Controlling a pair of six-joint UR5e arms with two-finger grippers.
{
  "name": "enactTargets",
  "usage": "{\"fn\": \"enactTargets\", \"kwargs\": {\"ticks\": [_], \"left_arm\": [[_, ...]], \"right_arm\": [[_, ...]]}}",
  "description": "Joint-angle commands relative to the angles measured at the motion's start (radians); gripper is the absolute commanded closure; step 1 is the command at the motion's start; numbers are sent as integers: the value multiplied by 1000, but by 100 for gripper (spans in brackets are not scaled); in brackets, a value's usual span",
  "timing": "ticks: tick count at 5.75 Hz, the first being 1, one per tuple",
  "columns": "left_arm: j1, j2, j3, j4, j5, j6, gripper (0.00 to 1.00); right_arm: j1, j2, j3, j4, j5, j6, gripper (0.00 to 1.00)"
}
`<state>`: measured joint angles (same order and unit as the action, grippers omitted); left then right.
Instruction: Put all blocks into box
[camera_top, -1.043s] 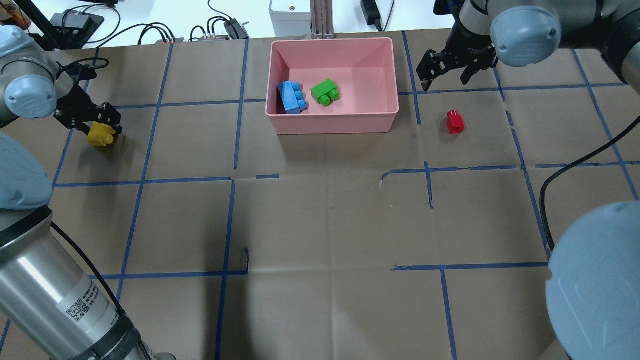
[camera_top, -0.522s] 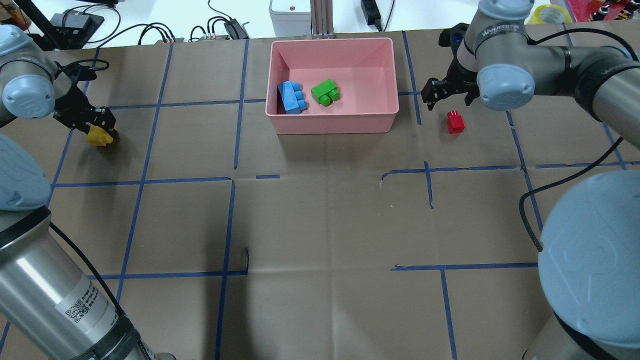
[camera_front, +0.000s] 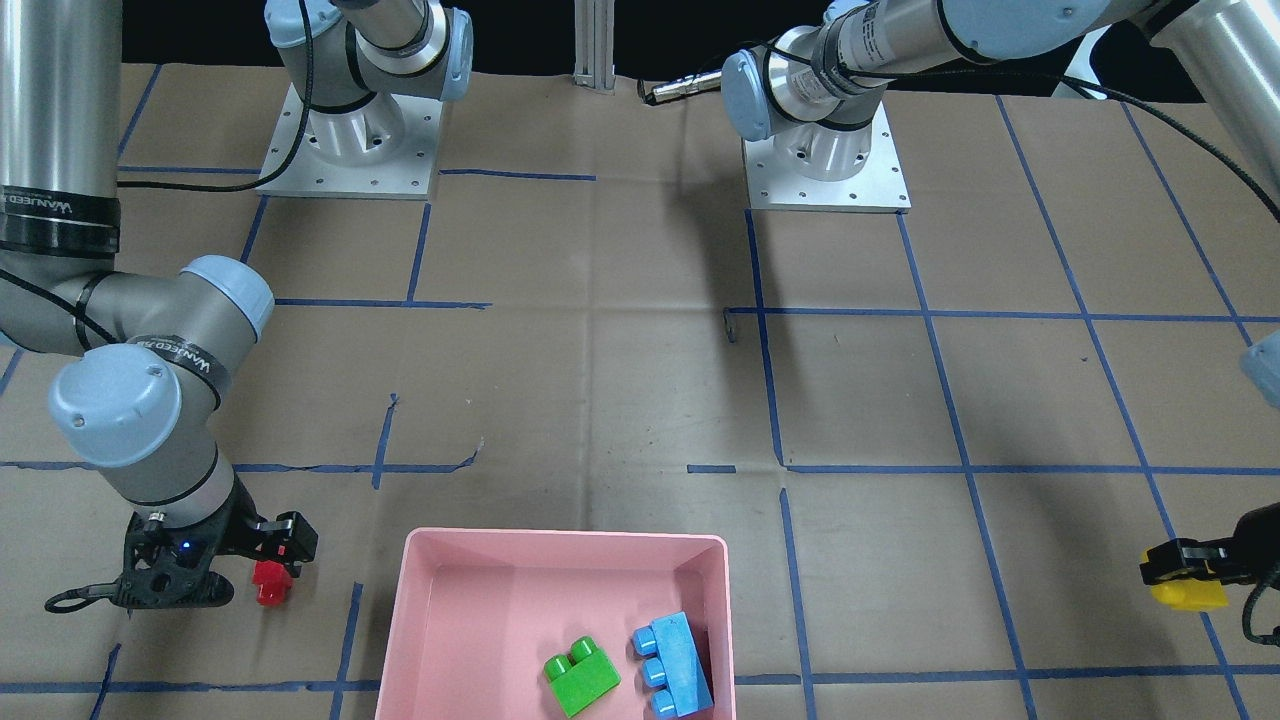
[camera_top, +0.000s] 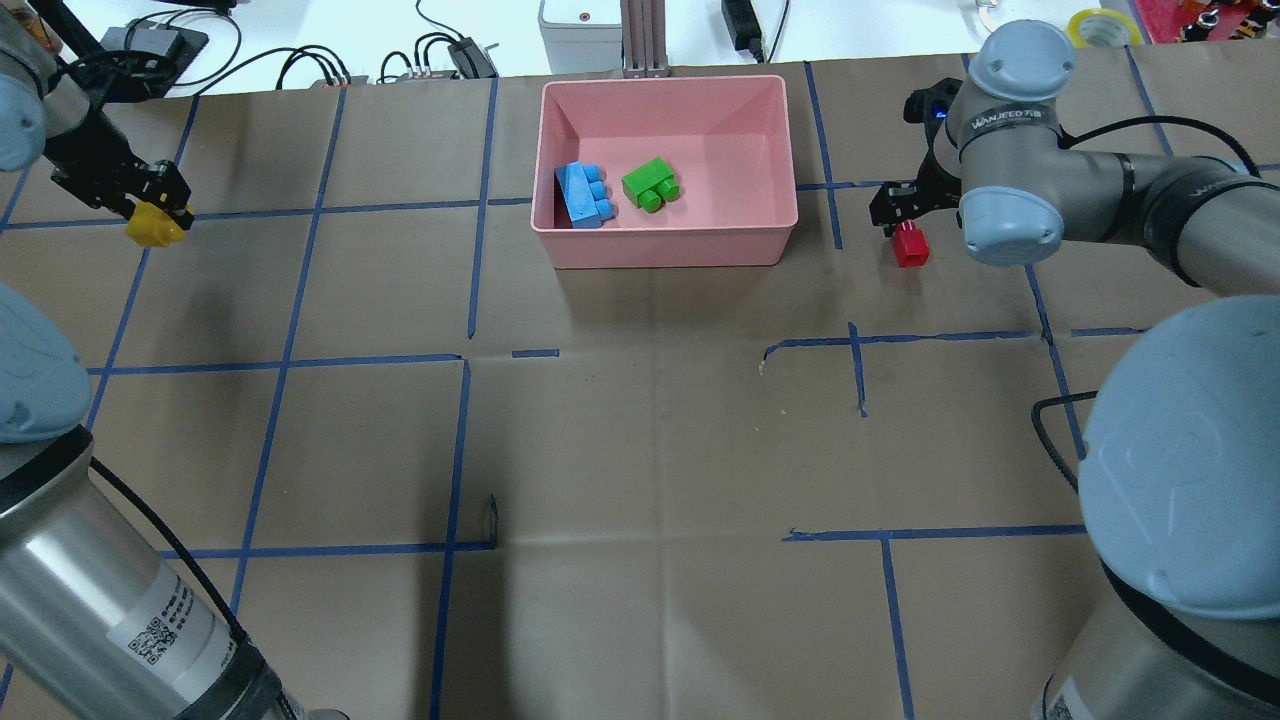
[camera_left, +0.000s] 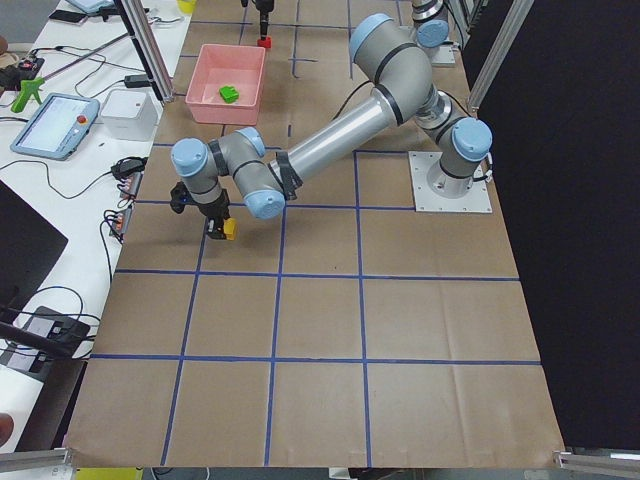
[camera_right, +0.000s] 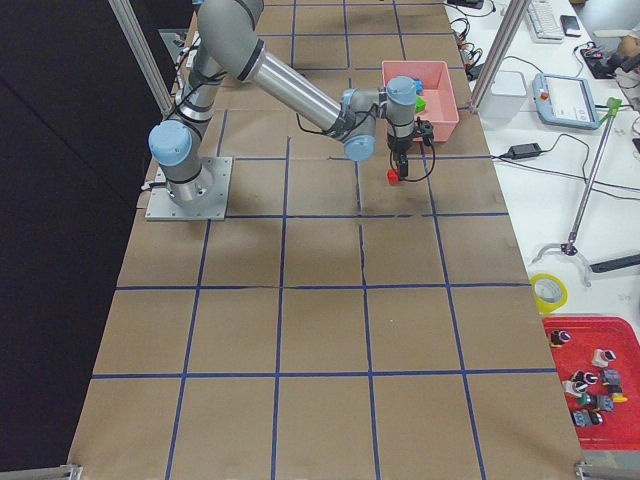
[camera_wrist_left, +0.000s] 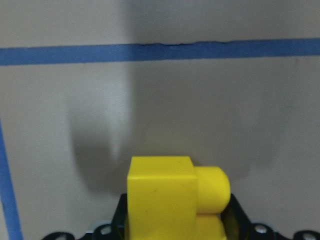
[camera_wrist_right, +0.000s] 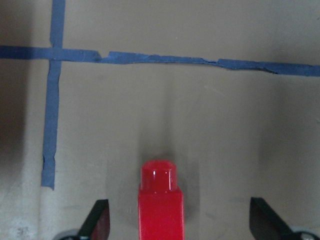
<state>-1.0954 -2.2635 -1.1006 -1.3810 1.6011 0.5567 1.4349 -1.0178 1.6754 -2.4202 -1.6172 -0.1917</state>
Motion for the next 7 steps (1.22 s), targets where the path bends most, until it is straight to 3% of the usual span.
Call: {"fn": "enactTargets", "kwargs": {"ticks": [1,2,5,6,7], "left_arm": [[-117,24,189,-185,-1,-111,74],[-221,22,212,-191,-15,-270,74],[-550,-2,214,-124,-157,-847,76],[-620,-48,214,-78,-164,-921,76],[-650,-101,208,-8,-159,-952,76]], "right_arm": [[-1,24,29,-34,-9,8,3],[-1,21,71,-36,5,9,4],[-1,18,32,-14,3,24,12],[1,19,27,-13,3,25,18],[1,19,29,-16,5,25,32]]}}
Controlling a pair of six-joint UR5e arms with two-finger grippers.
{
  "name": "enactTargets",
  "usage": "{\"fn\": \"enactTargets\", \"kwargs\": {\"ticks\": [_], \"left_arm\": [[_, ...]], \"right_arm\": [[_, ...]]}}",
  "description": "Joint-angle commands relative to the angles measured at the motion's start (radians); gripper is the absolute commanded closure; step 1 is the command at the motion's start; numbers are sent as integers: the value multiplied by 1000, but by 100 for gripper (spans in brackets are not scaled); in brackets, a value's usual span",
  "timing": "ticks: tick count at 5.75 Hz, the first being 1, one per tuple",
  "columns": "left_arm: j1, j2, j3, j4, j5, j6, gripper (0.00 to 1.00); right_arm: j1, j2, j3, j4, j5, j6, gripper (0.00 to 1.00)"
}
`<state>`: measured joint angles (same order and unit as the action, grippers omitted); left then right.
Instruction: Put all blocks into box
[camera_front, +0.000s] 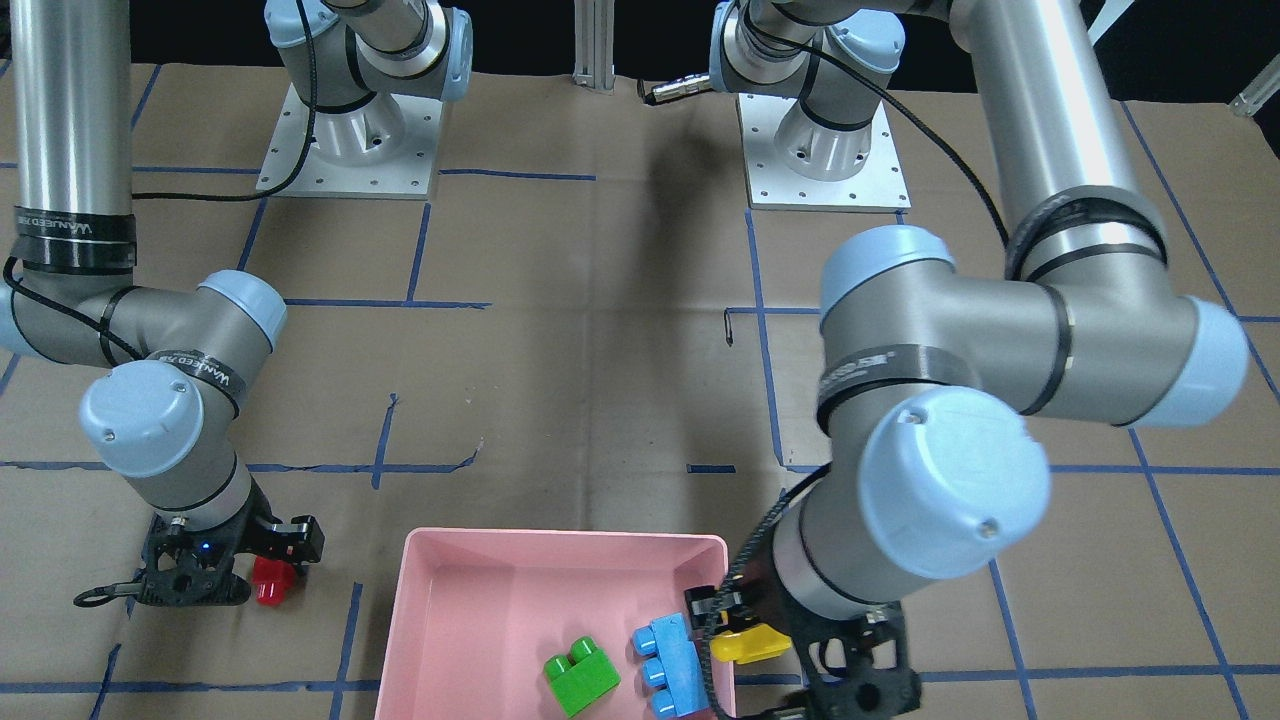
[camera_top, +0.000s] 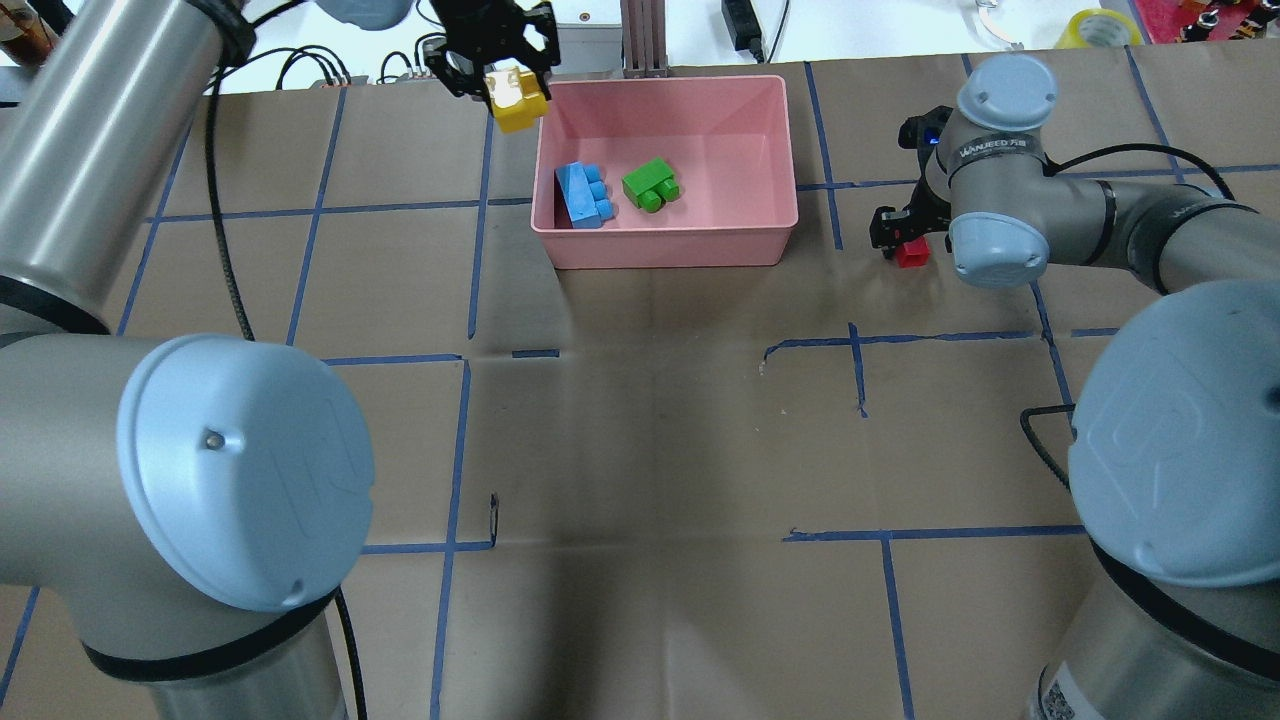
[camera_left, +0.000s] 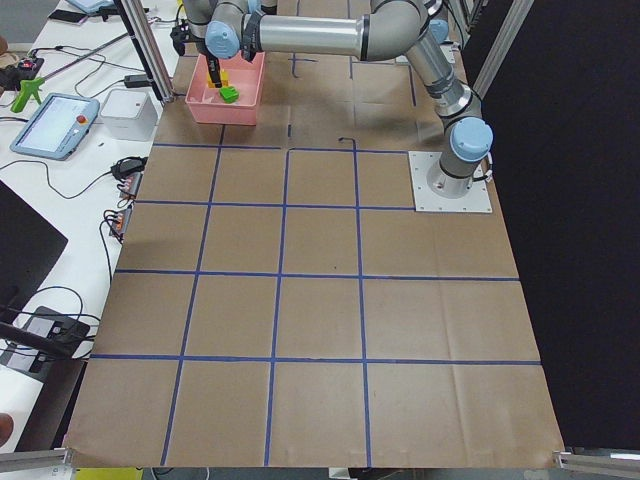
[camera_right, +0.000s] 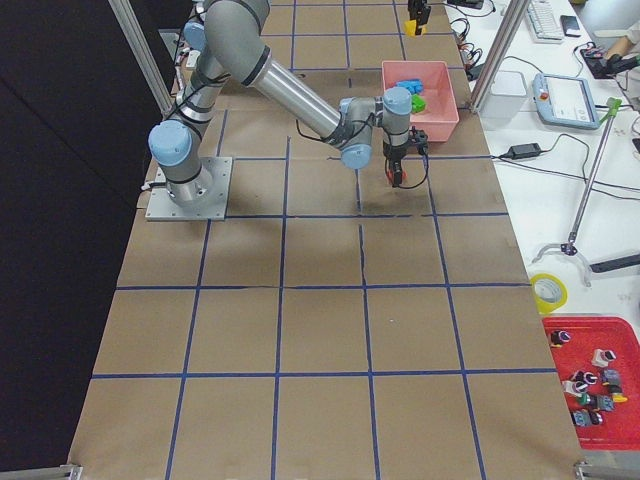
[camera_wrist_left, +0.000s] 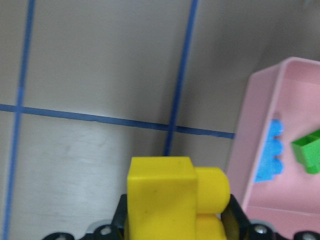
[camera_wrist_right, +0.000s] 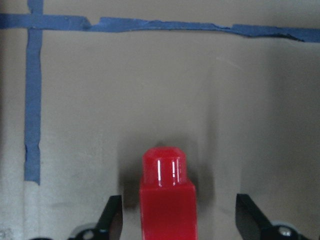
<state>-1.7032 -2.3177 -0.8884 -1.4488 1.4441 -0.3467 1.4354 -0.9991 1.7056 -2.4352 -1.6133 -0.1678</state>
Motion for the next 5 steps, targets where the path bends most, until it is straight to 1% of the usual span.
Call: {"fn": "enactTargets", "kwargs": {"ticks": [1,2,3,4,5], "left_arm": [[-45,-95,-6,102,1,-48,75],[-46,-109,-7,116,7,-46,67],[-49,-106,-7,134,21,-51,1],[-49,-86,-7,136,25,-49,1],[-49,-37,-9,119,104,-42,1]], "right_arm": [[-1,0,5,-10,1,-1,39],[0,-4,6,-11,-2,-15,56],[2,-16,6,-10,0,-15,75],[0,-32,-1,5,0,-15,87],[-3,-67,-4,27,13,-16,92]]}}
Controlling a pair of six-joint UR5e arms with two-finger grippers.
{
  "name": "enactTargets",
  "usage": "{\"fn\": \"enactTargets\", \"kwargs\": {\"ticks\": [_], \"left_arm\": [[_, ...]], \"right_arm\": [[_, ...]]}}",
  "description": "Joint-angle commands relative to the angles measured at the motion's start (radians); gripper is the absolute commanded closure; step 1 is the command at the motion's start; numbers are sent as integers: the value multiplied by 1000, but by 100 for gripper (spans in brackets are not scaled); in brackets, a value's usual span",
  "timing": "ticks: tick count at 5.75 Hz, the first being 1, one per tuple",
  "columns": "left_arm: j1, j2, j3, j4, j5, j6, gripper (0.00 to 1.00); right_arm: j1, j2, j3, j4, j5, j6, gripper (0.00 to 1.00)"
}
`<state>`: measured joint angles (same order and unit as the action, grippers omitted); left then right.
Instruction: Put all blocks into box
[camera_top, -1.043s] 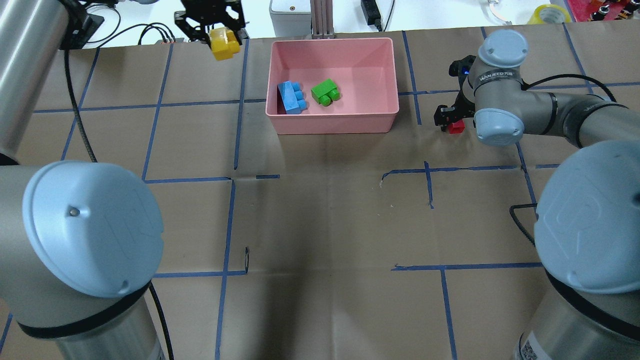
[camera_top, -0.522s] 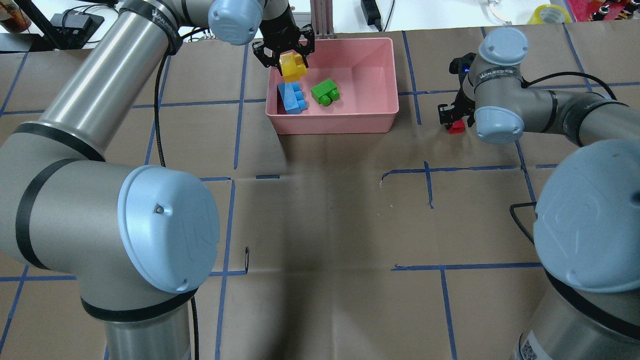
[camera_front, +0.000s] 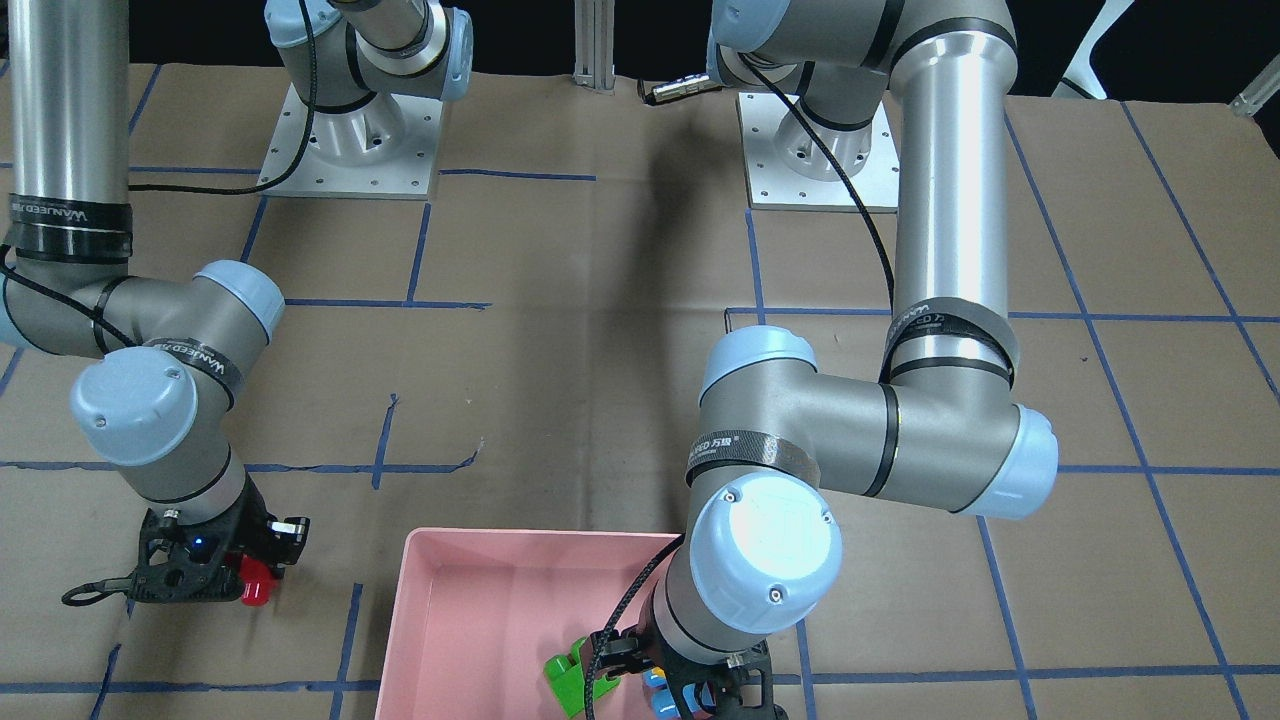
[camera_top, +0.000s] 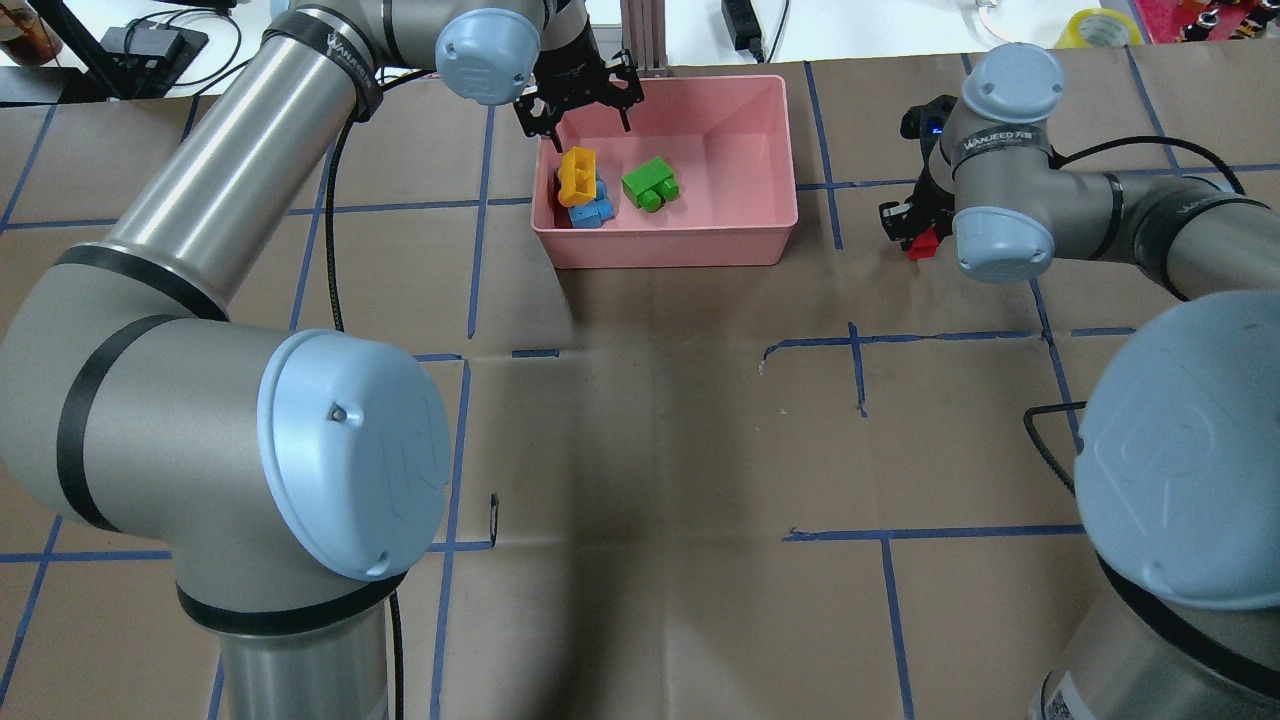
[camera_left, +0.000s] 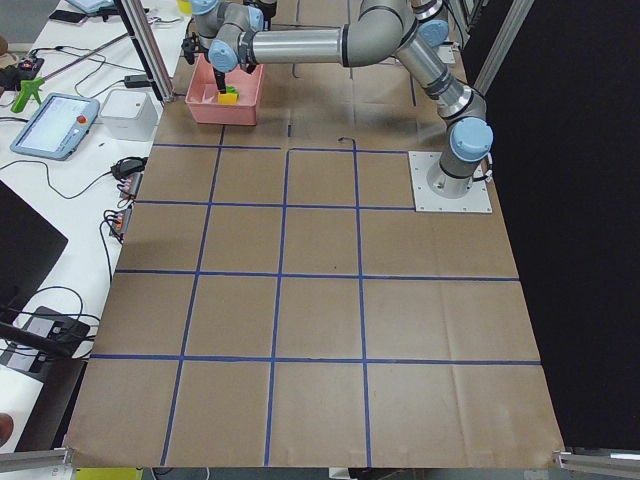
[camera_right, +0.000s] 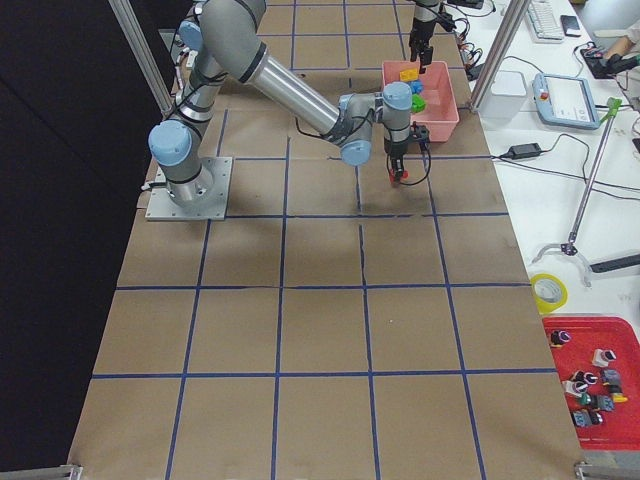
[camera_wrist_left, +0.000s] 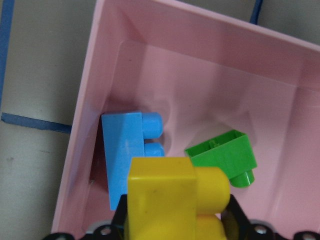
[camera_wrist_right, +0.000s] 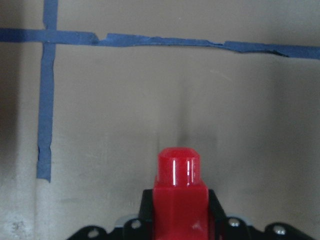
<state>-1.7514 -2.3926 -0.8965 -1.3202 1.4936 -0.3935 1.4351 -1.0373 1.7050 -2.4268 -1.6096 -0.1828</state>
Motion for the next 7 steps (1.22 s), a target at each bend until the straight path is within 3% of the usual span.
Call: {"fn": "enactTargets", "kwargs": {"ticks": [1,2,3,4,5,6,7], "left_arm": [[13,114,-22,-49,56,19,1],[54,200,-50,-136,59,89,1],[131,296,-114,-207,63,232,1],[218,411,-236,-233,65,377,1],[295,540,-415,-219,63,531,1],[369,659,-576,-168,62,595,1],[372,734,-647,-124,59,572,1]], "right_arm": [[-2,-61,-33,67,26,-7,94],[-1,-82,-95,69,93,-105,94],[1,-83,-158,68,214,-277,94],[14,-66,-229,61,334,-463,94],[65,-34,-298,46,444,-504,94],[132,36,-361,-37,482,-500,94],[196,104,-376,-122,490,-489,94]]}}
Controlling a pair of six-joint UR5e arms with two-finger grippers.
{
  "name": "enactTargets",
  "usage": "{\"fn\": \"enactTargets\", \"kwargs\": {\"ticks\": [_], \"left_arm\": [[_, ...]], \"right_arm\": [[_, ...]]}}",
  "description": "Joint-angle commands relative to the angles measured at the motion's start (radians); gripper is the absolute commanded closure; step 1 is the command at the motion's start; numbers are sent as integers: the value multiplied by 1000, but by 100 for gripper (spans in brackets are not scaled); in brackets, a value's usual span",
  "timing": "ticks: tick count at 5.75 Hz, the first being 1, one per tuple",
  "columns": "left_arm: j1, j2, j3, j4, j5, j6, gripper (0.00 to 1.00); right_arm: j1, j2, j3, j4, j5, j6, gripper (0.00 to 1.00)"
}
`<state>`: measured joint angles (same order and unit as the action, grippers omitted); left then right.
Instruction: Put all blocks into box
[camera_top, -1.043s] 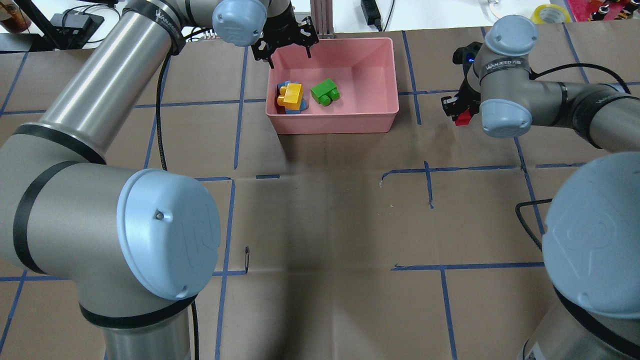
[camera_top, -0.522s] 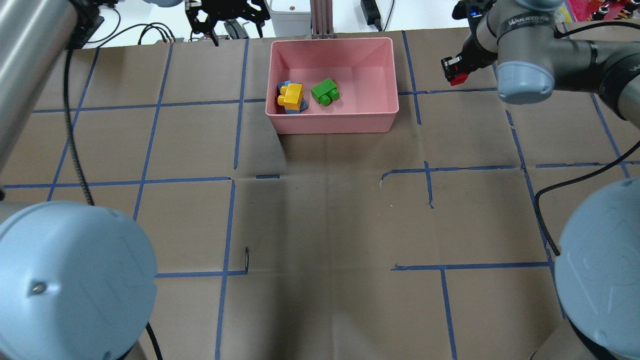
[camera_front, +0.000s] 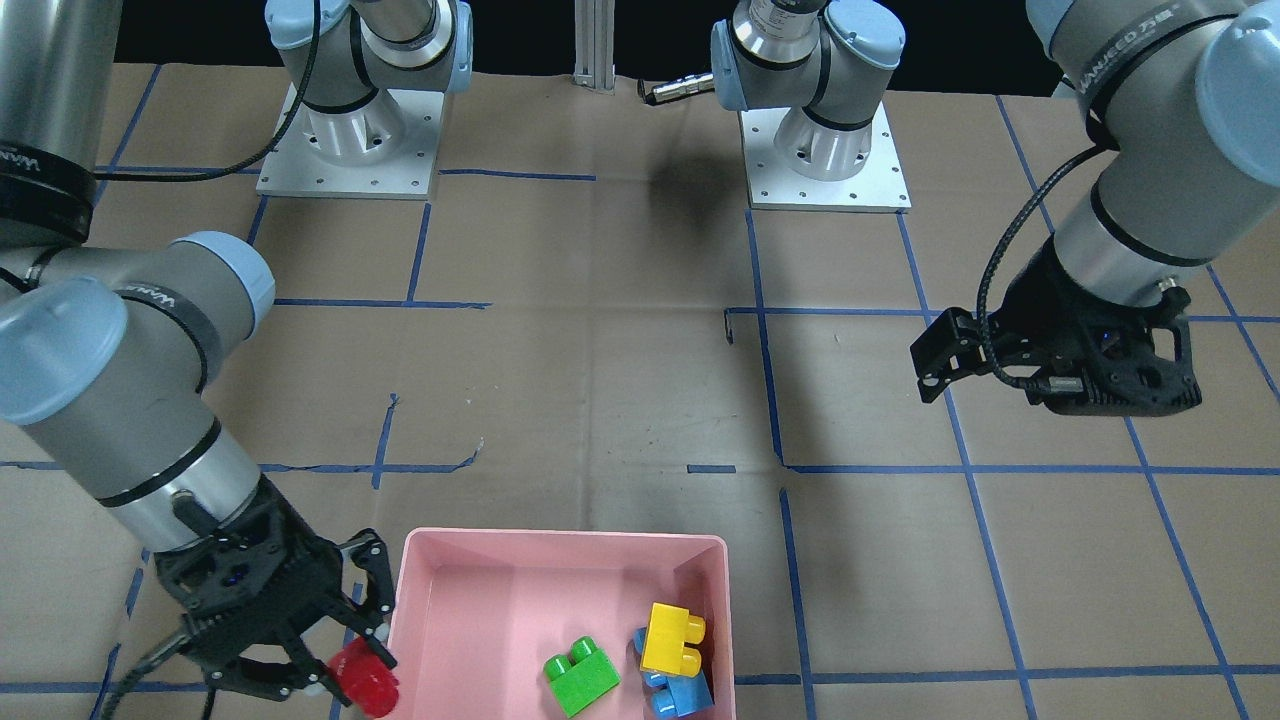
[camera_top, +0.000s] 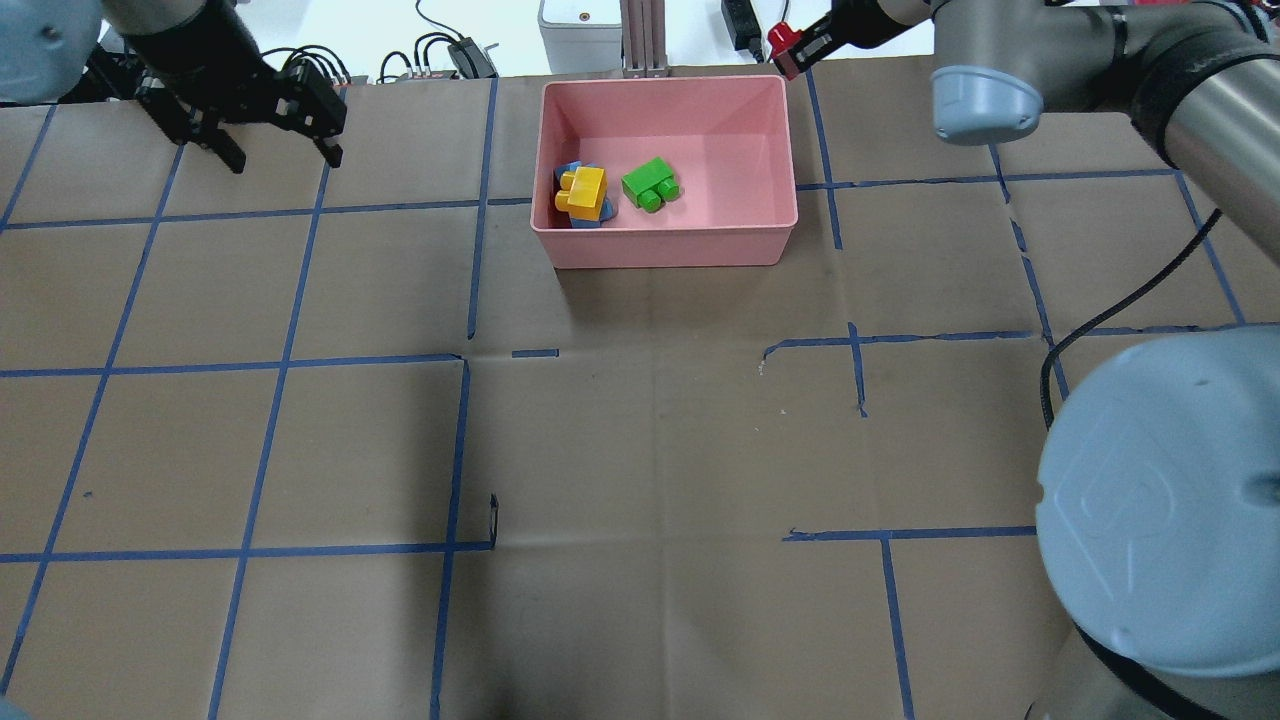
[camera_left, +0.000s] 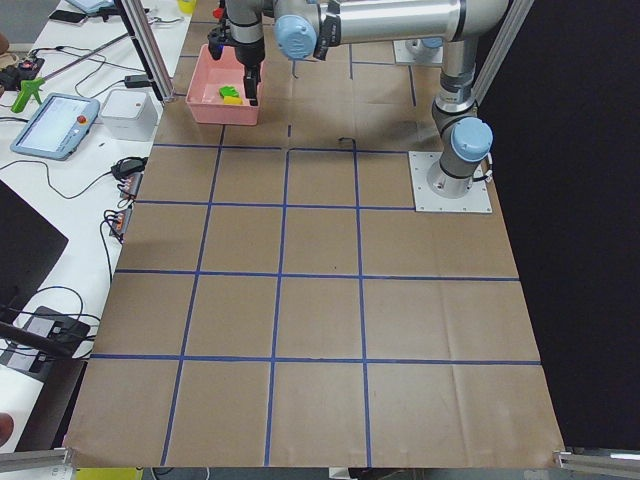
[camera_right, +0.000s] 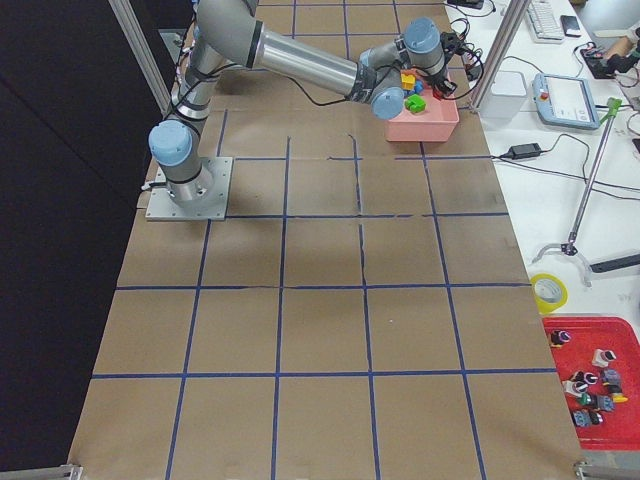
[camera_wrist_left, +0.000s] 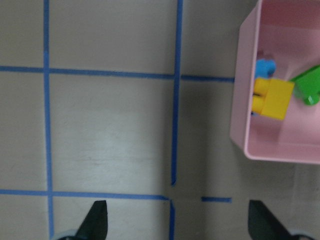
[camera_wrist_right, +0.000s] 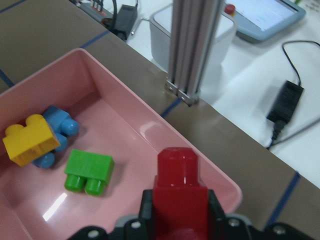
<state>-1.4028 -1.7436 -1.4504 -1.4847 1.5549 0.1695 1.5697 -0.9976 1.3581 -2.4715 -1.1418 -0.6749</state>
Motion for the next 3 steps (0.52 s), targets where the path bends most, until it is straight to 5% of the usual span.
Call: {"fn": "enactTargets", "kwargs": {"ticks": [1,3], "left_arm": [[-1,108,-91,31,-18,-72,1],[-137,133,-76,32,1,-81,1]], "right_arm": [[82,95,-33,-117,110,3,94],[85,99,-33,-118,128,3,93]]}}
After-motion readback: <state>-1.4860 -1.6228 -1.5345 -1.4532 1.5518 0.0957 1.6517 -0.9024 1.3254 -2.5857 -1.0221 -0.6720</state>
